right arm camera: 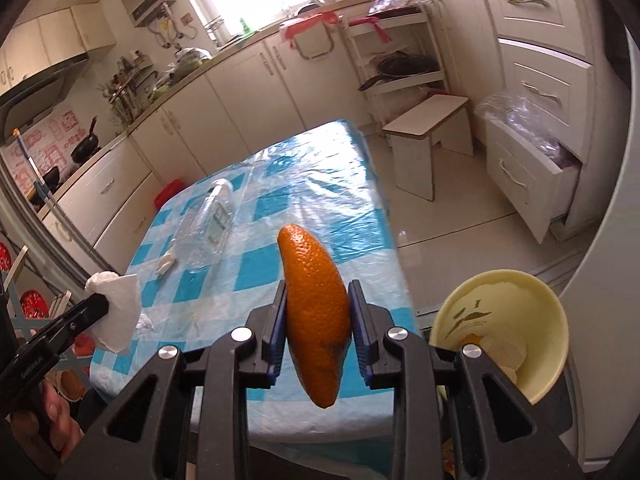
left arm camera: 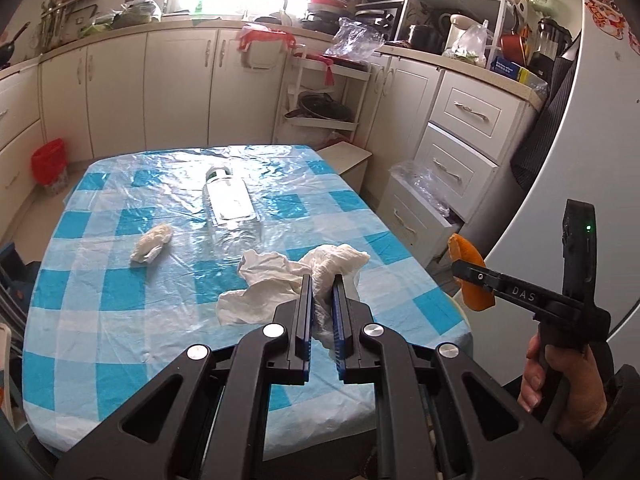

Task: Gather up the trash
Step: 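Carry the orange peel into the bucket and open the right tool while the left tool holds the tissue, then lower the white tissue into the bucket and open the left tool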

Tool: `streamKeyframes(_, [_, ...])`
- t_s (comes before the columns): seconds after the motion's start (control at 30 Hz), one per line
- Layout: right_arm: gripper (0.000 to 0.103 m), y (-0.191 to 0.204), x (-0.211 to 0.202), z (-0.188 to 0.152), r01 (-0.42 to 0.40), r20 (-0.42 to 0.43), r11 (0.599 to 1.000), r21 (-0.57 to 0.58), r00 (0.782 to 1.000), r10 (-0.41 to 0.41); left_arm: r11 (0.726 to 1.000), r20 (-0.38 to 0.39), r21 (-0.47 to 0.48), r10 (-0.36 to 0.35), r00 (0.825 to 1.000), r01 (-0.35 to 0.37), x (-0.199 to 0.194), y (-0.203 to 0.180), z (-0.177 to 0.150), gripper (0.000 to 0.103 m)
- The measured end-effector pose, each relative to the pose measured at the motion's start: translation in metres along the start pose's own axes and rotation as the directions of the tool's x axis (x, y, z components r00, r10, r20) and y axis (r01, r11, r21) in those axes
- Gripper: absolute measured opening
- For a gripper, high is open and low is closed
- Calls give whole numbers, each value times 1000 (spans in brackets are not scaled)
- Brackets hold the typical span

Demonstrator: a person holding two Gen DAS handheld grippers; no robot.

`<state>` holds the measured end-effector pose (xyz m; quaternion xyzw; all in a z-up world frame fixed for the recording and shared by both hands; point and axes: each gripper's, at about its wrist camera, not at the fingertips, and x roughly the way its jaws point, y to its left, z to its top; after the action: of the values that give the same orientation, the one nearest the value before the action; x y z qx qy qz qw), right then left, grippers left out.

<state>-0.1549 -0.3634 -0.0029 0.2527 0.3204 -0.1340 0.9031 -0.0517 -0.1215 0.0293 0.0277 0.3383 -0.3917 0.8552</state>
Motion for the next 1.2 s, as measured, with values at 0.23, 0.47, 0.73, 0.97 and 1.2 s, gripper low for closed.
streamKeyframes(0.23, [30, -65, 6, 18, 190, -128, 977, 94, 976, -177, 994, -12, 68, -88, 996, 89, 22, -57, 14, 9])
streamKeyframes(0.47, [38, -118, 39, 22, 273, -305, 952, 137, 926, -221, 982, -36, 110, -148, 988, 152, 45, -103, 18, 9])
streamKeyframes(0.73, [60, -128, 0, 46, 185, -78, 940, 288, 983, -169, 970, -114, 138, -184, 976, 199, 90, -141, 12, 9])
streamKeyframes(0.97, [81, -101, -82, 62, 159, 293, 958, 238, 929, -227, 954, -185, 176, -210, 960, 243, 135, -184, 0, 9])
streamKeyframes(1.2, [82, -123, -107, 67, 126, 391, 938, 324, 885, -253, 947, -307, 191, -193, 932, 259, 198, -224, -15, 18])
